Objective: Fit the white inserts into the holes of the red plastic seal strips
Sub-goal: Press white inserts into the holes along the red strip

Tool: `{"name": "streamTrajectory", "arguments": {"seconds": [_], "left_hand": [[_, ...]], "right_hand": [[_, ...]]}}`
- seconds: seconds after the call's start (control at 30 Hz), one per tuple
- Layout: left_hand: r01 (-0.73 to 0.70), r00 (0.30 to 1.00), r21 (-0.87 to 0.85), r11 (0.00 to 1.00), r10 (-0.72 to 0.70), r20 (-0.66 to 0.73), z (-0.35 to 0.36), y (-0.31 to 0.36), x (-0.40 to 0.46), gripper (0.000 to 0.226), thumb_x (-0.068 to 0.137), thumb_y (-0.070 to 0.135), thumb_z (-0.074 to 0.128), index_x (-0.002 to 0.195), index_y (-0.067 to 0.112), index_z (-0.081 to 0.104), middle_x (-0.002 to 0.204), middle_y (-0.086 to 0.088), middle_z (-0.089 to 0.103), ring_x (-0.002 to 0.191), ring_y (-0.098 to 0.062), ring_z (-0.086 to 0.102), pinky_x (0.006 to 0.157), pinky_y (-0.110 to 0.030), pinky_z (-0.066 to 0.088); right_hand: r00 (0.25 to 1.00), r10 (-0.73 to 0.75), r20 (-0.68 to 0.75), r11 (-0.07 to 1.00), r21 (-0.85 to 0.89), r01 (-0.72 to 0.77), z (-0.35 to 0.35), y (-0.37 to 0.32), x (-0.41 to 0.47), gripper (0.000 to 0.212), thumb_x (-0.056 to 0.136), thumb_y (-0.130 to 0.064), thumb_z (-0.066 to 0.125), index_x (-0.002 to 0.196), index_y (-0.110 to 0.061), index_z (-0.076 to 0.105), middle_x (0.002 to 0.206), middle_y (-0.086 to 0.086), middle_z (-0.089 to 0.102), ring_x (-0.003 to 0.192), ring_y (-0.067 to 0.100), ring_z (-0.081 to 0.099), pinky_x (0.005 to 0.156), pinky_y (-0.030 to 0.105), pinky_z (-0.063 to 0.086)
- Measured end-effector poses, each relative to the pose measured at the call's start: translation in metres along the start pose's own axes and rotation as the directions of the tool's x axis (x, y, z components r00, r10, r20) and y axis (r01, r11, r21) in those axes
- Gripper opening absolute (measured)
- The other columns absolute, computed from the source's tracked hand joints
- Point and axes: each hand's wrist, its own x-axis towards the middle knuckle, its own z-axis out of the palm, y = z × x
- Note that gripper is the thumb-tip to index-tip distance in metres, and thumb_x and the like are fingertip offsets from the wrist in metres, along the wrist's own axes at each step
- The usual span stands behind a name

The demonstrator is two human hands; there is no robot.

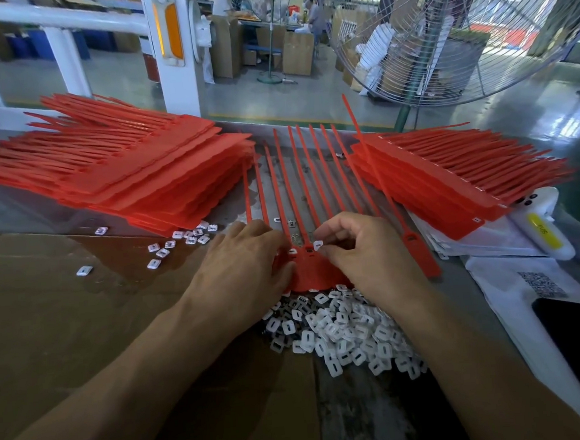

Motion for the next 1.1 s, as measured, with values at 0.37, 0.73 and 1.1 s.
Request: {"name": "streamTrajectory", "arguments": {"seconds": [0.37,0.73,1.1], "left_hand": [[0.000,1.000,0.010,1.000,0.000,0.002,0.001,0.000,0.001,0.038,0.097,0.051,0.050,0.130,0.035,0.058,0.131,0.011,0.054,0.126,-0.014,0.045,0.112,-0.041,0.036],[0.002,1.000,0.003,1.000,-0.002,0.005,0.001,0.001,0.000,0.038,0.097,0.050,0.050,0.131,0.035,0.058,0.132,0.012,0.053,0.127,-0.013,0.043,0.112,-0.039,0.035],[0.002,1.000,0.008,1.000,-0.002,0.004,0.001,0.000,0.001,0.039,0.097,0.051,0.051,0.132,0.035,0.056,0.134,0.012,0.052,0.129,-0.012,0.043,0.113,-0.038,0.033]], "right_hand": [[1.000,0.003,0.031,0.993,-0.117,0.001,0.007,-0.003,0.009,0.017,0.098,-0.018,0.070,0.112,-0.025,0.075,0.095,-0.022,0.068,0.086,-0.013,0.062,0.069,-0.001,0.045],[0.998,0.013,0.060,0.988,-0.151,-0.004,0.006,-0.006,0.008,0.022,0.099,-0.020,0.068,0.119,-0.025,0.076,0.113,-0.013,0.073,0.097,-0.003,0.064,0.077,0.007,0.045],[0.993,-0.086,0.077,0.916,-0.385,0.109,0.002,-0.013,-0.004,0.028,0.103,-0.010,0.055,0.119,-0.016,0.077,0.112,0.002,0.064,0.102,0.018,0.064,0.092,0.035,0.056]]}}
